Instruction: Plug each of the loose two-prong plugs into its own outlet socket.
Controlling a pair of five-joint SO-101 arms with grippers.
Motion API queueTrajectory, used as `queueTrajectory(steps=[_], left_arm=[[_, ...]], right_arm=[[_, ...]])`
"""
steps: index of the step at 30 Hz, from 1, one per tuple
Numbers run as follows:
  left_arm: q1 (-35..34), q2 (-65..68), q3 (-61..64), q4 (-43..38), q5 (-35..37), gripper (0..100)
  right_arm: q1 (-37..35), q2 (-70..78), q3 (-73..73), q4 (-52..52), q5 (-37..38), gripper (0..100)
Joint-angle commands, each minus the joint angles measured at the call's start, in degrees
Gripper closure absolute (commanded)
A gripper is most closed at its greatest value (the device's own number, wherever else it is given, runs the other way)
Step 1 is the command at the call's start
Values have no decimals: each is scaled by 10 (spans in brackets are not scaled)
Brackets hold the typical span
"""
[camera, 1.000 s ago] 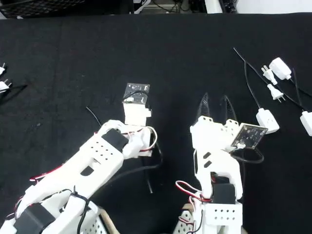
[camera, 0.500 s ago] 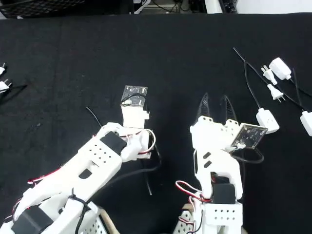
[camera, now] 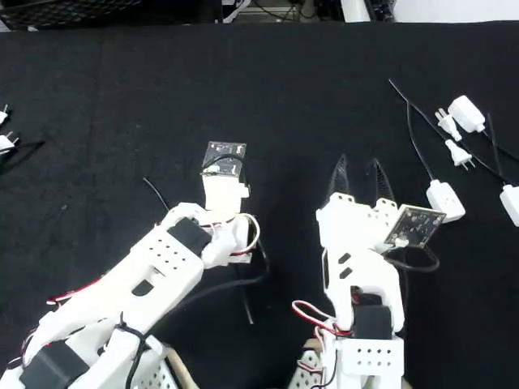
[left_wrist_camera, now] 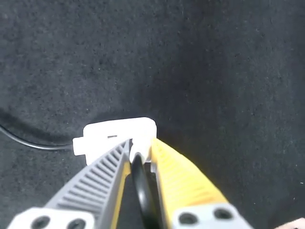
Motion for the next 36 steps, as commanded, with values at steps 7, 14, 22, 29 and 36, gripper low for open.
queueTrajectory(steps=[7,14,22,29,36], left_arm=[[6,-3,0,38,21,970],[15,-45,5,38,20,970],[-10,-84,75,0,1,970],[-29,-83,95,-13,-39,970],[-29,-70,86,-10,-80,970]], right_arm=[[-4,-26,-1,2,-2,798],[-4,-26,-1,2,-2,798],[-5,-26,-1,2,-2,798],[-5,-26,-1,2,-2,798],[-5,-26,-1,7,-2,798]])
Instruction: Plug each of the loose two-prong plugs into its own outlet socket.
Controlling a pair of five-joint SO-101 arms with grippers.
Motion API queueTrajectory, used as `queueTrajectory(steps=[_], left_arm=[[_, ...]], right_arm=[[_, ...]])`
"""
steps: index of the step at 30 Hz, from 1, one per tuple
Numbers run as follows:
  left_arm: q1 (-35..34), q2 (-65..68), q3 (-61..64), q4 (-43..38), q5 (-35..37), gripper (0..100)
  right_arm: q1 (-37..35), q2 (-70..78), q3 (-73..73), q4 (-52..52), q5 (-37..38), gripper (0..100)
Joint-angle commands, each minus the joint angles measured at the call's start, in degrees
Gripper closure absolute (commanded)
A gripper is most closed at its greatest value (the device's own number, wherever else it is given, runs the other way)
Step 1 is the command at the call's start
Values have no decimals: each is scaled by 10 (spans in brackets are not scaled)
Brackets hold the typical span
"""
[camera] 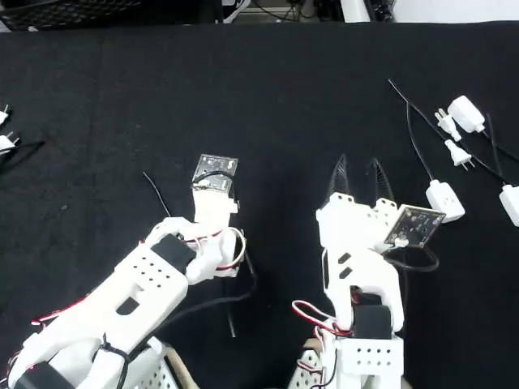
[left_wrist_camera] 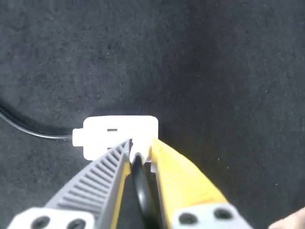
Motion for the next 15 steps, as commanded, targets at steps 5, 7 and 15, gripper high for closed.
queueTrajectory(steps=[5,7,15], left_arm=[[-14,100,-78,47,-26,970],[-14,149,-118,71,-26,970],[-6,263,-218,114,-25,969]], right_arm=[[-5,-26,-1,4,-2,798],[-5,-26,-1,4,-2,798],[-5,-26,-1,4,-2,798]])
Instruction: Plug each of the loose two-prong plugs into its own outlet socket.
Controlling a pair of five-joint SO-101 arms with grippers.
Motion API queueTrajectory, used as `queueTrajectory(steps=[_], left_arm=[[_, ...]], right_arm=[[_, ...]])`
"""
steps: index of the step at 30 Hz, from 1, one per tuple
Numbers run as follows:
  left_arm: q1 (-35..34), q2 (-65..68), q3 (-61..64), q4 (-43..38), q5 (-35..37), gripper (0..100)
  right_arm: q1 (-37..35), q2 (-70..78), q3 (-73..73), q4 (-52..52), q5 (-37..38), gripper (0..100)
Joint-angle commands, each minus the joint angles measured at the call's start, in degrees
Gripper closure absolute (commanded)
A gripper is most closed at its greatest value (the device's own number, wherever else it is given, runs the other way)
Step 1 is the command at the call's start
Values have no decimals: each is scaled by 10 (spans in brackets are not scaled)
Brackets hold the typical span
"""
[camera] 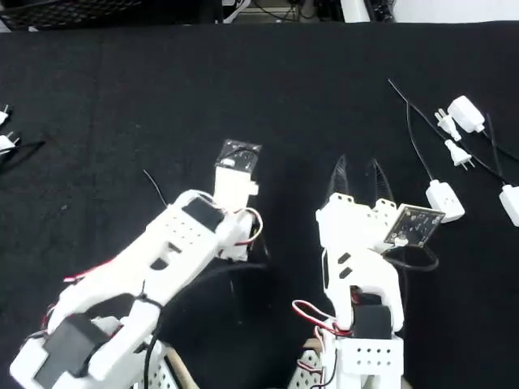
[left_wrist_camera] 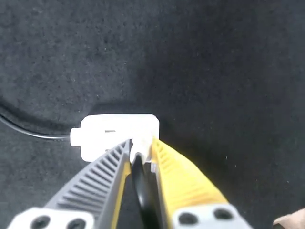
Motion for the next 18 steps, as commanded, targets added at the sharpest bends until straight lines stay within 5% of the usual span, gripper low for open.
queueTrajectory(steps=[1,18], left_arm=[[-2,33,-31,11,-2,969],[44,77,77,-106,1,970]], right_arm=[[-5,-26,-1,2,-2,798],[-5,-26,-1,3,-2,798]])
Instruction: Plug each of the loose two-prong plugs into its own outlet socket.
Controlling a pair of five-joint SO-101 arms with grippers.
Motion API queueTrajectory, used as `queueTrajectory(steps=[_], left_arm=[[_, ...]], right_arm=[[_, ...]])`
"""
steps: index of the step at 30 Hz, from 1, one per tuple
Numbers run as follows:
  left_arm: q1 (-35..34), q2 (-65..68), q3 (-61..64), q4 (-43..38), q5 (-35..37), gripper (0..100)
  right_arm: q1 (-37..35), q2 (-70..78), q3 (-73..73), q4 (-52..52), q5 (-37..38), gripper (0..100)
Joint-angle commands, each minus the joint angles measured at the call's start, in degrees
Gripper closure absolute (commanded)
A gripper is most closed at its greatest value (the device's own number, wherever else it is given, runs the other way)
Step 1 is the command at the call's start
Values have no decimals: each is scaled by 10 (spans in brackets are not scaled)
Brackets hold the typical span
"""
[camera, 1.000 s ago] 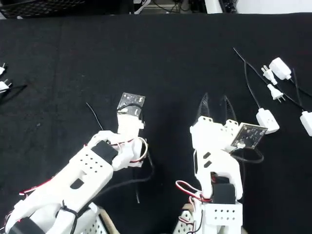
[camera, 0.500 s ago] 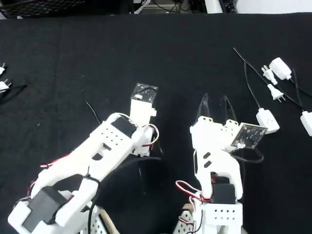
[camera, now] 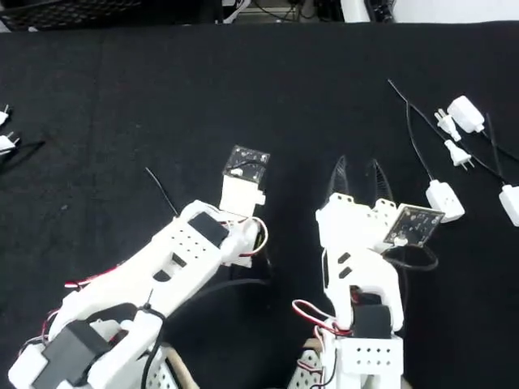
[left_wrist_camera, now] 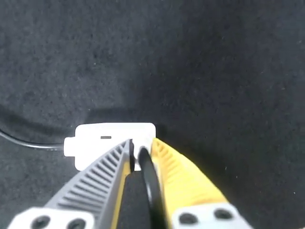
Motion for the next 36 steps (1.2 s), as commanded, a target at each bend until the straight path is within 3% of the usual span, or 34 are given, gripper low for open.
queueTrajectory(steps=[1,6,9,18,23,29,36], left_arm=[[8,47,19,-9,4,970],[7,46,16,-9,-2,967],[8,46,15,-9,-58,944],[-10,46,-9,68,-48,670],[-11,46,-25,88,-43,577],[-11,18,-33,89,-47,554],[-11,-103,-31,128,-47,555]], right_arm=[[-5,-26,-1,3,-2,798],[-5,-26,-1,4,-2,798],[-5,-26,-1,4,-2,796],[-4,-26,-1,4,-2,794],[-4,-26,-1,10,-1,794],[-5,-26,-1,11,-1,794],[-5,-26,-1,11,-1,794]])
